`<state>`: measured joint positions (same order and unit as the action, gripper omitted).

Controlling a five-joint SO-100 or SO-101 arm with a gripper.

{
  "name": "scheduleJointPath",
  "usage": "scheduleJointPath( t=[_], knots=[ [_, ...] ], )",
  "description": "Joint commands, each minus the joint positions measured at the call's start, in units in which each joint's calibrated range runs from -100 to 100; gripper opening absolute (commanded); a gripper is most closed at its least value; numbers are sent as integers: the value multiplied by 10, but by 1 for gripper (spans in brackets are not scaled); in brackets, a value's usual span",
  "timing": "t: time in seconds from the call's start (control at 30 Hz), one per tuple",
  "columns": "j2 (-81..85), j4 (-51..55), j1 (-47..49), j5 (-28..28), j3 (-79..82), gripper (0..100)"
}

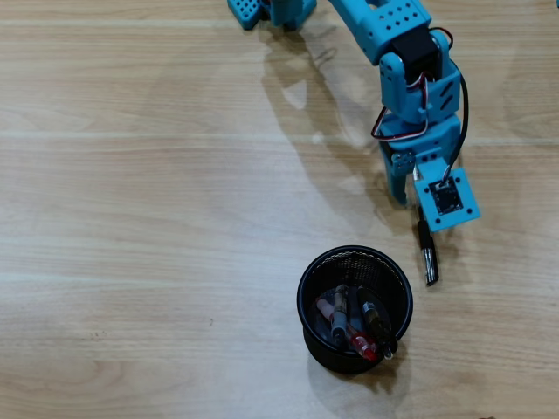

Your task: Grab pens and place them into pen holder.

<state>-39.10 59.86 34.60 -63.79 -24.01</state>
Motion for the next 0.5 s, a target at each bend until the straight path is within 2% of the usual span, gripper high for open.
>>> scheduleJointPath(
  t=[0.0, 0.37, 0.47],
  knots=[
    [-8, -20, 5, -2, -35, 13],
    [-45, -25, 4, -14, -48, 13],
    [-45, -20, 3, -16, -48, 9]
  ],
)
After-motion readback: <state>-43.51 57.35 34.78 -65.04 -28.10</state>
